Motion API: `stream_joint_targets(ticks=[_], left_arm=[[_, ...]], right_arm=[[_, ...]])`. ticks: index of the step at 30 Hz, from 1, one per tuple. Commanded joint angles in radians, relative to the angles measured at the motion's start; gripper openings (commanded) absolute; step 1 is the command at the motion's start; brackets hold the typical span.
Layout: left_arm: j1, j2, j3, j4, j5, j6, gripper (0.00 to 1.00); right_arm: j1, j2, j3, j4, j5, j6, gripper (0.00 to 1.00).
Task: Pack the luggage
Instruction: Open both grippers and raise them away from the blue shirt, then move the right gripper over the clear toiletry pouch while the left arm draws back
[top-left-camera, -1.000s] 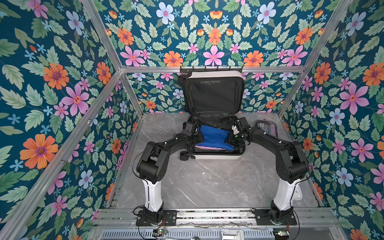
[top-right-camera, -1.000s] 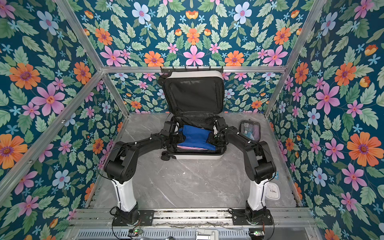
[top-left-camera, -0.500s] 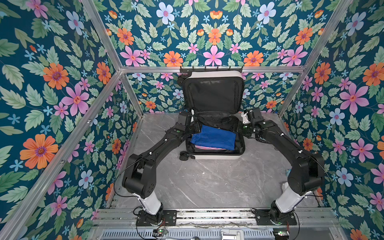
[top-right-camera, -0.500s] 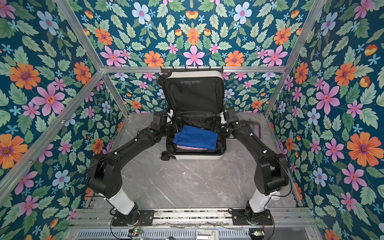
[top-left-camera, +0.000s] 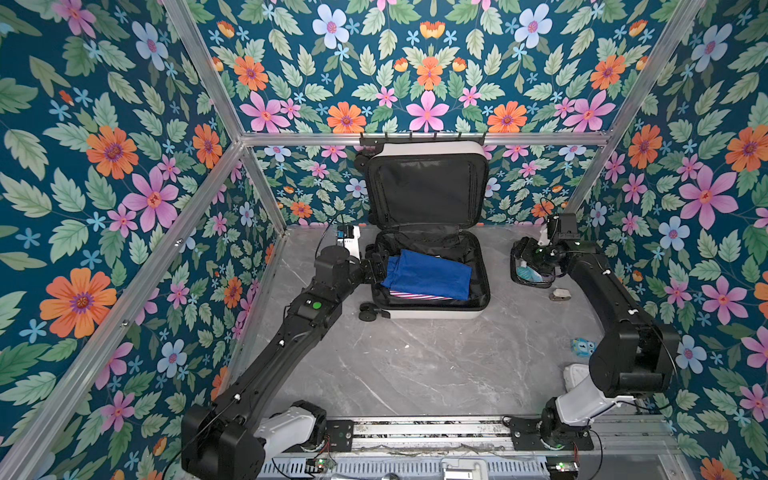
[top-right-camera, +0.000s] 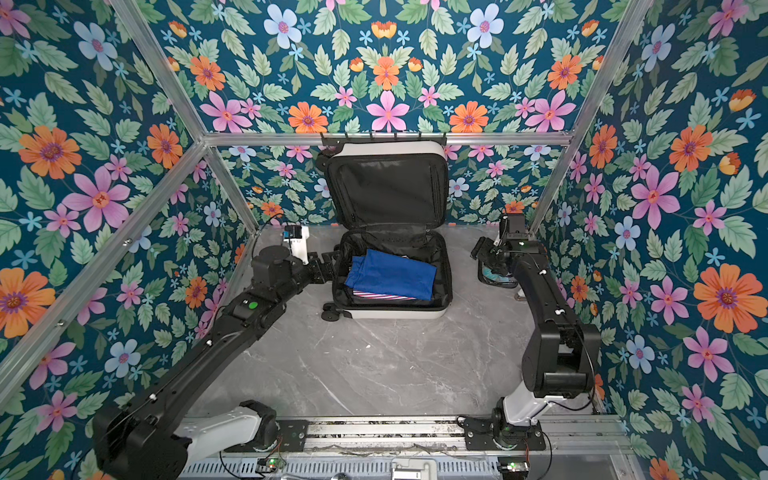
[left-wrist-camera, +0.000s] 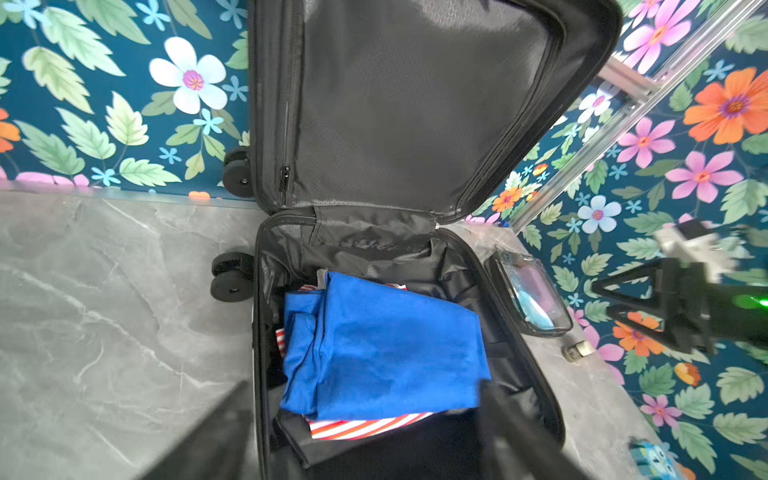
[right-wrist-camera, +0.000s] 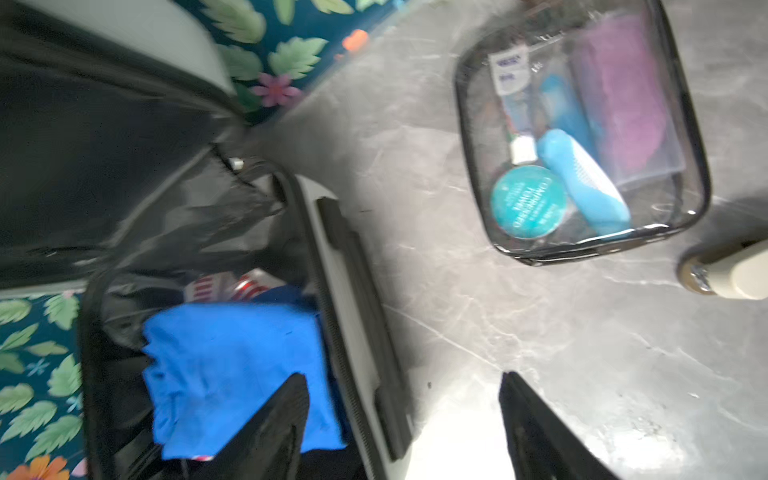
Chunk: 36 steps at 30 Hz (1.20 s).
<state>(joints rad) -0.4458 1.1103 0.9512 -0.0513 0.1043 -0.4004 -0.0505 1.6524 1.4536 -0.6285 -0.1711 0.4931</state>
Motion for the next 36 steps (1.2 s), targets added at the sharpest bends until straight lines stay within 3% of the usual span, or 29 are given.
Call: stream_joint_targets(ticks=[1, 8, 14, 19, 25, 32, 36], left_arm=[[-0.001, -0.076, -0.092, -0.007, -0.015, -0.025, 1.0], [-0.001, -0.257, -0.401, 0.027, 0.02, -0.172, 0.93], [-0.001, -0.417, -0.551, 0.028, 0.017, -0.269, 0.91], [-0.001, -0.478, -0.575, -0.007, 0.009, -0.282, 0.91], [-0.001, -0.465, -0.569, -0.007, 0.023, -0.282, 0.89], [-0.001, -0.46, -0.575, 0.001, 0.024, -0.29, 0.87], [-0.001, -0.458, -0.578, 0.003, 0.027, -0.292, 0.87]], right_arm=[[-0.006, 0.088, 0.048, -0.062, 0.066, -0.037, 0.72], [-0.005, 0.314, 0.237, -0.169, 0.141, -0.078, 0.64], [0.01, 0.478, 0.421, -0.266, 0.226, -0.112, 0.61], [0.047, 0.595, 0.578, -0.338, 0.292, -0.145, 0.59], [0.072, 0.707, 0.744, -0.432, 0.392, -0.152, 0.47], [0.072, 0.753, 0.773, -0.442, 0.427, -0.163, 0.49], [0.071, 0.782, 0.784, -0.436, 0.403, -0.175, 0.45]])
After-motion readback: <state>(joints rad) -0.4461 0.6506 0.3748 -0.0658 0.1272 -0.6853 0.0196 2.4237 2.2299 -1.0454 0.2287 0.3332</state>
